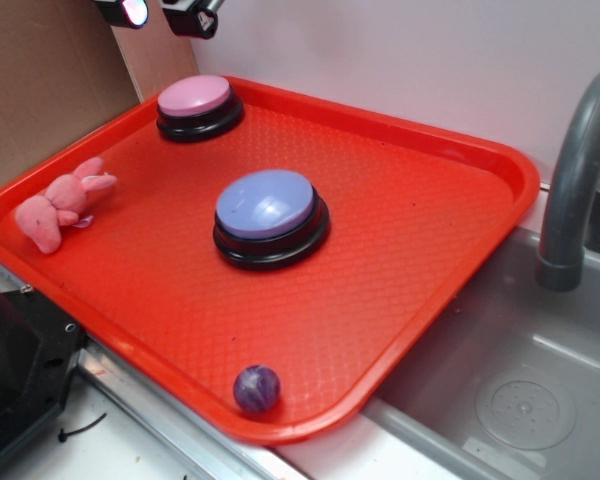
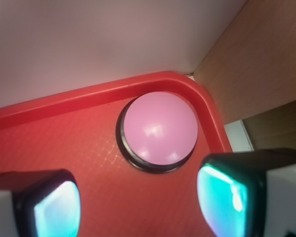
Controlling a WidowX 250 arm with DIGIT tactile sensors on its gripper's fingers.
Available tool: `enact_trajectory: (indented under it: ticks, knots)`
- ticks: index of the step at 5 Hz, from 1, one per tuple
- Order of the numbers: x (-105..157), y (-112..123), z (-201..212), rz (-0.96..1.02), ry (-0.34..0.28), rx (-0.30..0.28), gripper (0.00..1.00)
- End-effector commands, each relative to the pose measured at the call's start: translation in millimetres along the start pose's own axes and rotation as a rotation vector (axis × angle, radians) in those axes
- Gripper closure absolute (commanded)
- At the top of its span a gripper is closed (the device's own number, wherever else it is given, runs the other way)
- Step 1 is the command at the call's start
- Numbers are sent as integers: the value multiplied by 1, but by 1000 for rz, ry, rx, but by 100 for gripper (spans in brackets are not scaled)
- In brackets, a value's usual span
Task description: Push the pink button.
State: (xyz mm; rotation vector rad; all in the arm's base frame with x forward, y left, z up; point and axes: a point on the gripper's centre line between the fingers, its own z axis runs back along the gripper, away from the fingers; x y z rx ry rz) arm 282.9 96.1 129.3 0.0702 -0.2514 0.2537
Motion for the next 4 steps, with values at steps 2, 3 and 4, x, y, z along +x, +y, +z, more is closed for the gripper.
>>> enact_trajectory:
  ticks: [2,3,4]
  knots:
    - [-2,-8,40,-6,-58,-6,0]
    - [-7,-15,50,18,-76,78,0]
    - [-14,-29,62,-3,-80,82,0]
